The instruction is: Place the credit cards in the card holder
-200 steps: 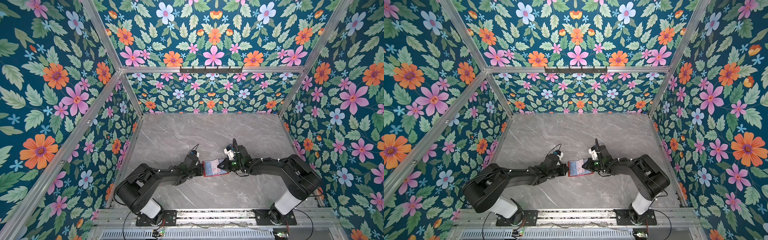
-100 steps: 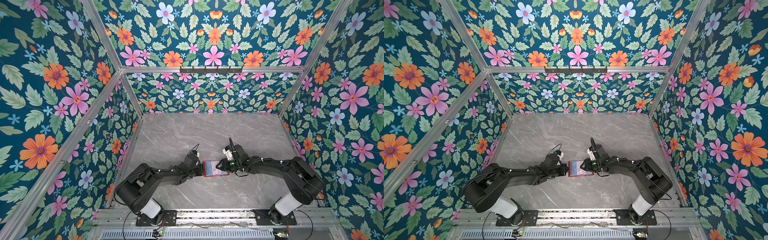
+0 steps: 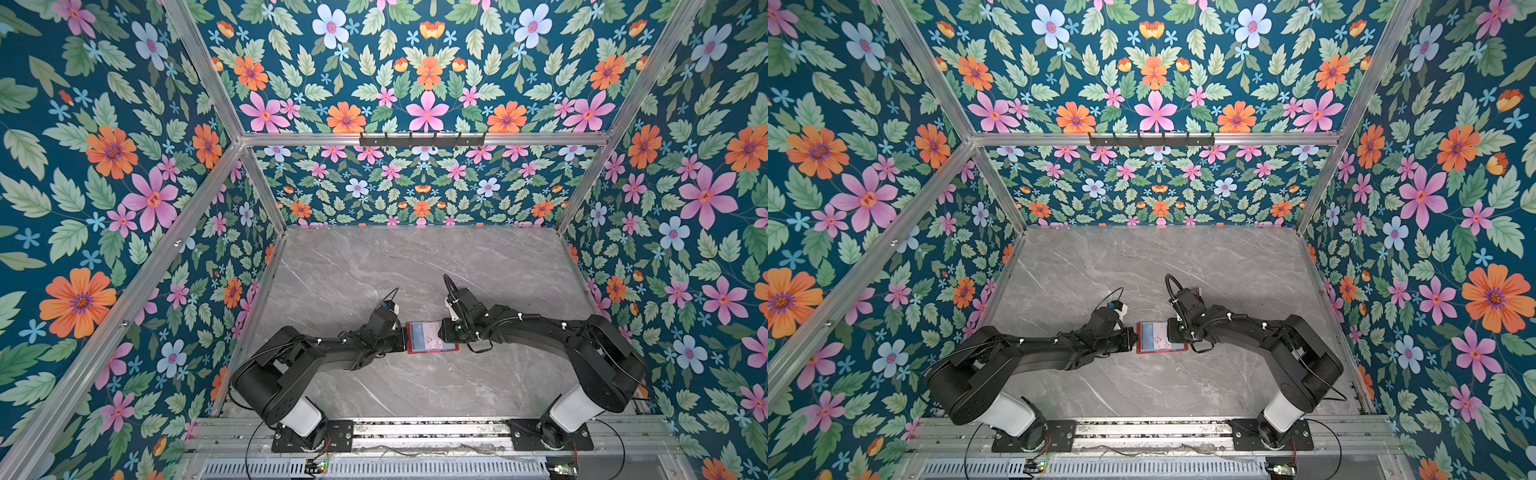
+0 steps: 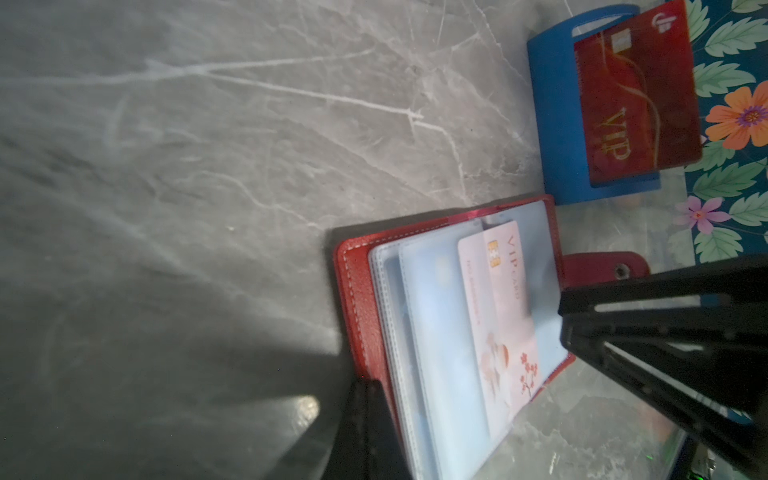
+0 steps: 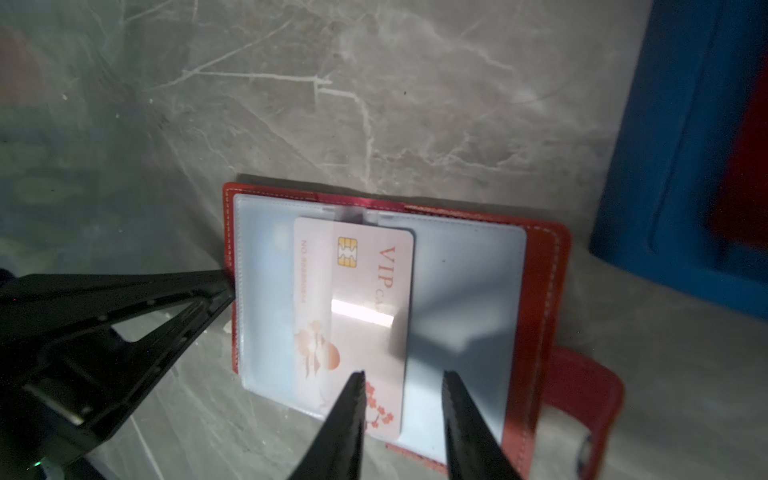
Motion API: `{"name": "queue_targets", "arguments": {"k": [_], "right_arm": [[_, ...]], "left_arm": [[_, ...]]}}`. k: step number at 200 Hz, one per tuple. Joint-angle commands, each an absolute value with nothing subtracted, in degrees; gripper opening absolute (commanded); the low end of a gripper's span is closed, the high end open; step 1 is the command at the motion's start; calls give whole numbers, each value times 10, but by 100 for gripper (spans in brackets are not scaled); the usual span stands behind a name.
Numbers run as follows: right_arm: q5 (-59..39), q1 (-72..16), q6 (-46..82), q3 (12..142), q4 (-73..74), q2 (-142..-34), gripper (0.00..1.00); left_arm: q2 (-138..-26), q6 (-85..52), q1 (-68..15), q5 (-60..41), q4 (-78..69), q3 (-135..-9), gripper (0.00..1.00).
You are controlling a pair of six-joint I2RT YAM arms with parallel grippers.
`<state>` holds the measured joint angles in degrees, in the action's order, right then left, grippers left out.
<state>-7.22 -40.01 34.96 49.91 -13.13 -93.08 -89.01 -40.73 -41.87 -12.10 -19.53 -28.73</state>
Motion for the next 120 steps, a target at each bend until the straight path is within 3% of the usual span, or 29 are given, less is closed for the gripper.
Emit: {"name": "queue_targets", "arguments": {"k": [1,41,120], "right_arm": [[-42,-404,343,511,-166,-943,20],[-20,-412,341,542,-196,-983,9],[-15,-421,338,564,-225,-1016,15]], "left_arm": [[-895,-406,-418,-123,-149,-287,0],[-896,-405,-419,-123,-150,-286,0],[-899,-403,-418,-123,-150,-286,0]]}}
